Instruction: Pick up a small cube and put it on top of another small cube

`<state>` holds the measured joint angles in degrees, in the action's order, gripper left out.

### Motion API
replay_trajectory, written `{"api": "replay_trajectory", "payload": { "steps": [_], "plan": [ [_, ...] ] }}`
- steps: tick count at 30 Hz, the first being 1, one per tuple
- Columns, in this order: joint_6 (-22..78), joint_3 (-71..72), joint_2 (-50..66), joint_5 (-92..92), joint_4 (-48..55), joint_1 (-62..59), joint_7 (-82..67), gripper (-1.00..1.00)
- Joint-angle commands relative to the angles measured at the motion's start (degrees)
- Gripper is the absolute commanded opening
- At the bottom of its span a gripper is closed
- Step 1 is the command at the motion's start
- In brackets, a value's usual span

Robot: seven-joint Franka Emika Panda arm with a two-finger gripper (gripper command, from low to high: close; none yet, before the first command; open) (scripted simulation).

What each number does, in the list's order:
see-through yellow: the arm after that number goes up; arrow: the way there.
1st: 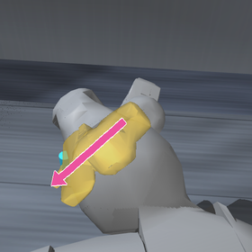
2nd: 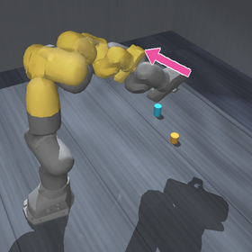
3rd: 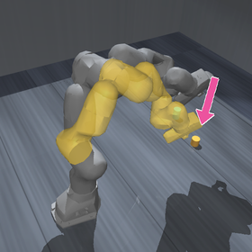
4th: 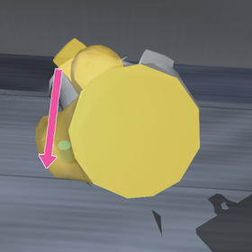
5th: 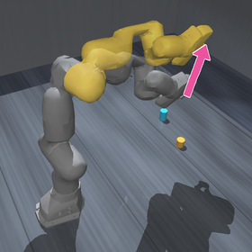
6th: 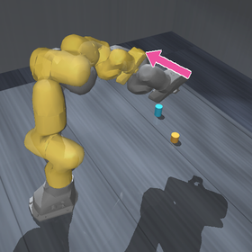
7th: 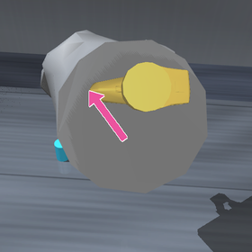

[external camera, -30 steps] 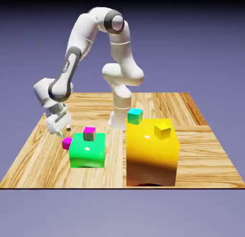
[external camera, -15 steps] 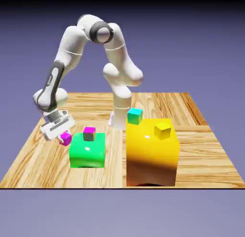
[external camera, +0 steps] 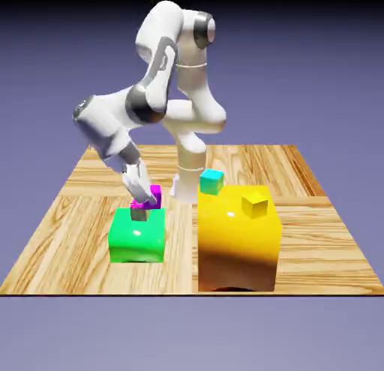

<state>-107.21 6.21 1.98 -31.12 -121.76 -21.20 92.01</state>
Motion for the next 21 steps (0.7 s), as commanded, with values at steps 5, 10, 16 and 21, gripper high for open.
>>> {"api": "replay_trajectory", "payload": {
  "steps": [5,10,16,21],
  "plan": [
    [3.14,10.38,-1.72,-2.53,1.46,-0.67,6.31,-1.0],
    [6.34,18.66,-3.74,-3.07,3.82,0.35,12.12,-1.0],
    [-3.17,20.72,-1.46,-4.85,-2.88,2.49,10.41,-1.0],
    [-0.68,20.18,-2.05,-4.39,-1.13,1.93,10.86,1.0]
  ]
}}
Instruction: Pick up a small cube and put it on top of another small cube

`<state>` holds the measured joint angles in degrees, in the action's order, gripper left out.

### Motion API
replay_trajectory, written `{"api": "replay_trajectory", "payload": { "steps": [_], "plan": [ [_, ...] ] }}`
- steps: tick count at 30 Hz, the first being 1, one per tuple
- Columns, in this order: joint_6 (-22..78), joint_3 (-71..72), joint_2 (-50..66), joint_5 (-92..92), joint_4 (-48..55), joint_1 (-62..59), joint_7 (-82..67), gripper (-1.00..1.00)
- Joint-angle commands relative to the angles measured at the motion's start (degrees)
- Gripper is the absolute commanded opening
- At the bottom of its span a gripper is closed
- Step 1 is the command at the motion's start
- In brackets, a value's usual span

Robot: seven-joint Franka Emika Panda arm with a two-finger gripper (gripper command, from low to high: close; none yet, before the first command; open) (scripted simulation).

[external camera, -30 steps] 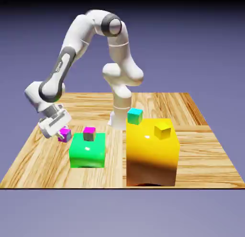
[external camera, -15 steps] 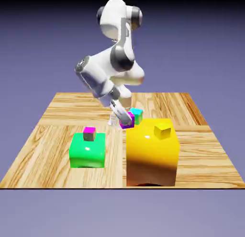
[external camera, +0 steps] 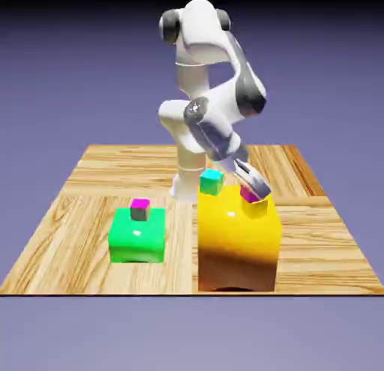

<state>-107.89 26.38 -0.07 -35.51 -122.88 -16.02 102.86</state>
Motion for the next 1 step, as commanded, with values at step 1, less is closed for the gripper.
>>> {"api": "replay_trajectory", "payload": {
  "steps": [1],
  "plan": [
    [2.49,-0.53,-0.6,0.47,1.75,-3.81,0.45,1.0]
  ]
}}
